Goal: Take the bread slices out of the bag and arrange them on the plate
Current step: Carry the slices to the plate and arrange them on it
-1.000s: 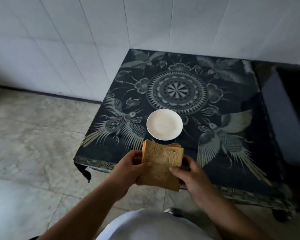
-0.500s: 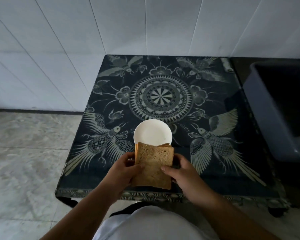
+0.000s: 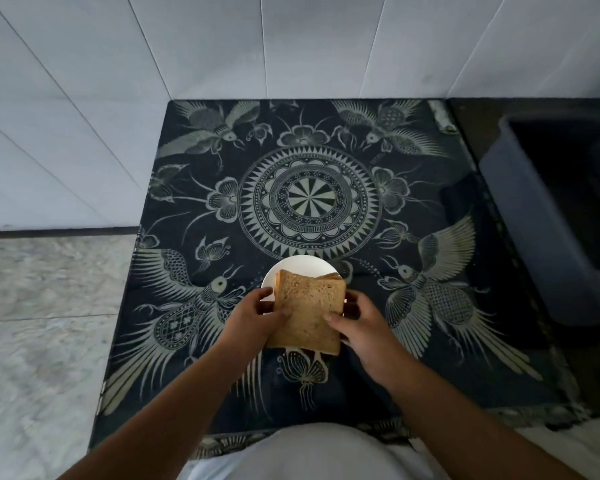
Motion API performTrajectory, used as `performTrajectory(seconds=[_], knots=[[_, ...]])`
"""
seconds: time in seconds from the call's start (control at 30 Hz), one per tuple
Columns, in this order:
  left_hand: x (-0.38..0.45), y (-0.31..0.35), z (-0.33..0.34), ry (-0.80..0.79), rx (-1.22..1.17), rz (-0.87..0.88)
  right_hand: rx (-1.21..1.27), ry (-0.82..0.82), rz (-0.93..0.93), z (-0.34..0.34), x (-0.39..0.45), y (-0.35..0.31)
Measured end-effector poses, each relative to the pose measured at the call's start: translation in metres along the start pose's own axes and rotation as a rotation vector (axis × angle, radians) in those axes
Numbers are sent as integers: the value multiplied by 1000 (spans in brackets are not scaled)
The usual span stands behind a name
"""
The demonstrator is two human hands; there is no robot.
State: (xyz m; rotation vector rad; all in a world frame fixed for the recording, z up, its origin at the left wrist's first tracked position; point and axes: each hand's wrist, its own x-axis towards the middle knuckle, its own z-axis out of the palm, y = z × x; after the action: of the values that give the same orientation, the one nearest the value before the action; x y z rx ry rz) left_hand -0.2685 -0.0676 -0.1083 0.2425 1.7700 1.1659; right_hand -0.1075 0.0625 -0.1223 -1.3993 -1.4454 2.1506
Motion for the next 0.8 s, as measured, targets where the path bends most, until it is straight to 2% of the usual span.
performTrajectory(seconds=[0.23,0.53,0.8], knots=[[39,5,9,73,51,-45,-129,8,31,4,52,-2],[84,6,12,193,122,-75,-135,32,80,9,93,-1],[95,5,23,160,219,-96,-200,-7,126,7,102,-5]])
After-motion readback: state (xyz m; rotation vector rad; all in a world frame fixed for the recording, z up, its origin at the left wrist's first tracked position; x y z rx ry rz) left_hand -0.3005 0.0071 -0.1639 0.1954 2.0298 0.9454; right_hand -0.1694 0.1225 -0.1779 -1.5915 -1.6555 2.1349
